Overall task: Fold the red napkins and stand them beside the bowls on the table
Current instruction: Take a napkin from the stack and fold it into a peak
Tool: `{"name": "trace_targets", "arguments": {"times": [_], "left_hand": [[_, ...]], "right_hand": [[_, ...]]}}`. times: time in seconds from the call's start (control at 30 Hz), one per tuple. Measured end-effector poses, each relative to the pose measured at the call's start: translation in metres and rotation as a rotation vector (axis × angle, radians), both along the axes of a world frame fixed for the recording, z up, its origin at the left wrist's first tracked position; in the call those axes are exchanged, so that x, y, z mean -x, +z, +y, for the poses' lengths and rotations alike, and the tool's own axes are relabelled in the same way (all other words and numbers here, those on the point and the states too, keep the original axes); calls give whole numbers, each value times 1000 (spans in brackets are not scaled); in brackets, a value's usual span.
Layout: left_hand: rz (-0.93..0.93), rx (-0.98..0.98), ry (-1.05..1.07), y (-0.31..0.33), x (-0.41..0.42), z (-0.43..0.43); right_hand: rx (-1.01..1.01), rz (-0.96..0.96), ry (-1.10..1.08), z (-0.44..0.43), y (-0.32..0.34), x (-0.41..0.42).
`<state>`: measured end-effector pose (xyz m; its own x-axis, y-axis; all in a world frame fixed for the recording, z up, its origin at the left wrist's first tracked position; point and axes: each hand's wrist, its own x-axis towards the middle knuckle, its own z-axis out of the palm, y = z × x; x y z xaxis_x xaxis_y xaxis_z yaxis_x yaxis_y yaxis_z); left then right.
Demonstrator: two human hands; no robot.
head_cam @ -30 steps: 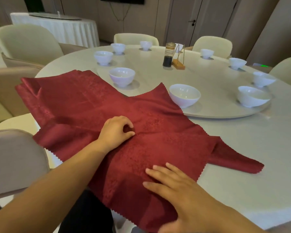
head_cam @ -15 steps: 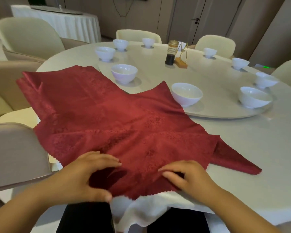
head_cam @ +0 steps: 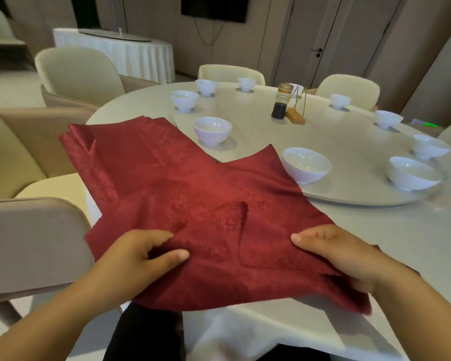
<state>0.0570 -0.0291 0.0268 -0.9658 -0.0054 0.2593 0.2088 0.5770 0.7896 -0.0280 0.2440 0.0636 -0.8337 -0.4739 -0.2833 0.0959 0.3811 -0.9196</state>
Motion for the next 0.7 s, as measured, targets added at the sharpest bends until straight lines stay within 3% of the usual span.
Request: {"name": "trace_targets", "arguments": {"times": [0.1,0.3,0.5,0.6,0.7], "left_hand": [[-89,111,13,16,22,-2],[-243,450,134,7,105,-6],[-219,686,281,-8,154,-9],[-182,724,284,-11,173,-15],[-135,725,291,-12,189,-17]], "right_hand": [[73,-79,23,1,9,17],[61,-55,-89,-19,-4,74],[-304,152,166,-19,-27,107],[-290,129,141,-18,-33,120],[-371,320,16,-17,-44,136]]}}
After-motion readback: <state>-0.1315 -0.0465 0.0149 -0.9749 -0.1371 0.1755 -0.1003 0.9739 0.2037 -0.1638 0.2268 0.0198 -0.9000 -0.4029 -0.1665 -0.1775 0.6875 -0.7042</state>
